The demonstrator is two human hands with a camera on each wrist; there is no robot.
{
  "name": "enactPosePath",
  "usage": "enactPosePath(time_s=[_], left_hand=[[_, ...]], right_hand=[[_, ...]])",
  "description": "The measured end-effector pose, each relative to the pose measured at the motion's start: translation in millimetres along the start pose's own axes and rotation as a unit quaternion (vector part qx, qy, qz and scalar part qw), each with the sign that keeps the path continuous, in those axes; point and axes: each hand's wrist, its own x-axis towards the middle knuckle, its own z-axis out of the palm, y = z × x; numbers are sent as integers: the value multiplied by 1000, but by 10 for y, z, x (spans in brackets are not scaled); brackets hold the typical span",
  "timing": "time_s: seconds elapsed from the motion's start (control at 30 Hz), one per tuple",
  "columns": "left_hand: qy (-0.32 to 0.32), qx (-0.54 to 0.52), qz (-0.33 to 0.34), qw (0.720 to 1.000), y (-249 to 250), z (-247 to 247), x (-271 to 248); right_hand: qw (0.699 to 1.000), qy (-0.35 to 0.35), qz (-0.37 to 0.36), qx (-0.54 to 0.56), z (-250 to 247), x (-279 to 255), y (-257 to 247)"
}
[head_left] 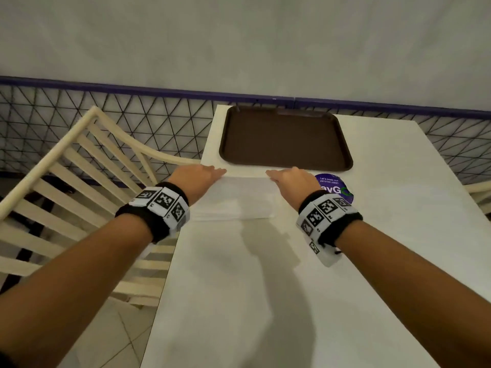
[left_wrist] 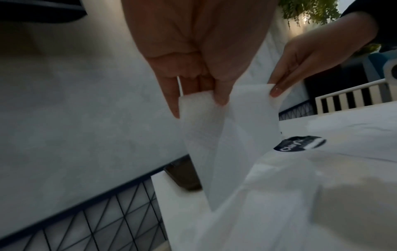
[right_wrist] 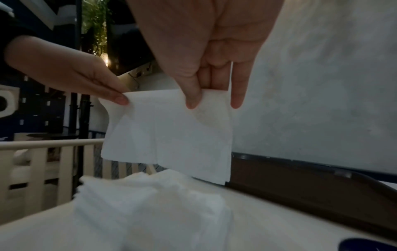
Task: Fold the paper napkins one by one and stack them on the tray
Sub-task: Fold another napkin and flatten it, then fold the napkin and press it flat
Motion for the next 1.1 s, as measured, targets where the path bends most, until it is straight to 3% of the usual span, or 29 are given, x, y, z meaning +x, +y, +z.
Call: enactPosePath(time_s=[0.17, 0.27, 0.43, 0.57, 0.7, 0.8, 0.97, 1.1], left_hand=[[-13, -4, -13, 1000, -229, -37, 84], [-43, -18, 8, 999, -184, 205, 22], [-116, -21, 53, 992, -68, 781, -18], [-136, -70, 61, 986, -57, 1117, -59], [-118, -105, 48, 986, -53, 1287, -86], [-9, -122, 57, 991, -40, 1275, -64], [37, -67, 70, 995, -2, 1121, -86], [77, -73, 100, 989, 256, 959, -53]], right_hand=[[996, -31, 52, 64, -73, 326, -104], [995, -33, 50, 82, 220, 363, -134], [989, -100, 51, 99, 735, 196, -169], [980, -152, 51, 121, 1009, 100, -184], [979, -146, 56, 131, 1067, 35, -208], [984, -124, 58, 116, 1019, -20, -204], [988, -109, 58, 94, 958, -216, -85], [971, -99, 155, 154, 831, -596, 207]])
